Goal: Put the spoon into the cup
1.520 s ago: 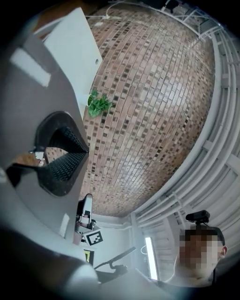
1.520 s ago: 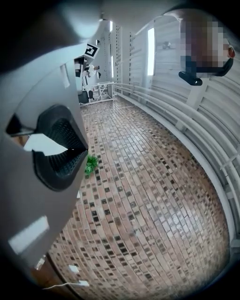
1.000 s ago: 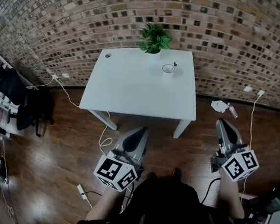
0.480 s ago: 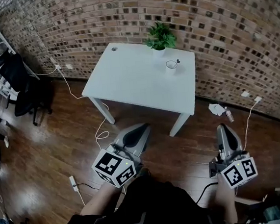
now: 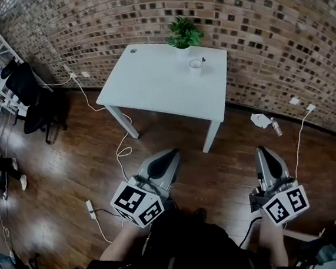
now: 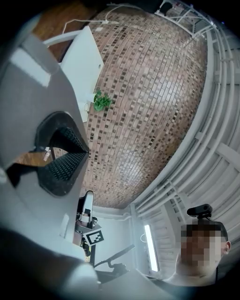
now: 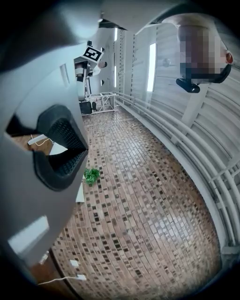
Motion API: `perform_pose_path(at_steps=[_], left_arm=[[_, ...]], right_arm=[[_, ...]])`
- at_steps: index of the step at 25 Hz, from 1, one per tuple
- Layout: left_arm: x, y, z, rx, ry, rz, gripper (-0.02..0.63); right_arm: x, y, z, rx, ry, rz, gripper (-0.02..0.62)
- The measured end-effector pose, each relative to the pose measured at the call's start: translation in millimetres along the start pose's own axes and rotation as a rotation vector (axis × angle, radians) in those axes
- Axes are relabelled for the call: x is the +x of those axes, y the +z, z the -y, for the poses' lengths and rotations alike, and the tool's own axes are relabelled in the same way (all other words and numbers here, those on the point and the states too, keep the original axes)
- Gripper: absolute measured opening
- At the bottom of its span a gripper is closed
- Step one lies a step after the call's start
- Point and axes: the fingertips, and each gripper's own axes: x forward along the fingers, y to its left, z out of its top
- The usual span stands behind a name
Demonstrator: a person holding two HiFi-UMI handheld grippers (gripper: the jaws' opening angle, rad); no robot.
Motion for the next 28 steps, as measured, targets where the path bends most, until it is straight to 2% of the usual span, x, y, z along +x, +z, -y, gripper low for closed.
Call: perform_pose_path(at_steps=[10, 15, 28], left_arm=[[-34, 11, 6, 0.022, -0.016, 0.030, -0.008], [-51, 6, 0, -0.008, 0.001, 0.038, -0.008], [-65, 6, 4, -0.002, -0.015, 0.048, -0.008]], right_arm=[[-18, 3, -27, 0.000, -0.022, 0.035, 0.006], [-23, 2, -41, -0.013, -0.022, 0.034, 0.006], [-33, 2, -52, -0.015, -0.038, 0.036, 0.006]])
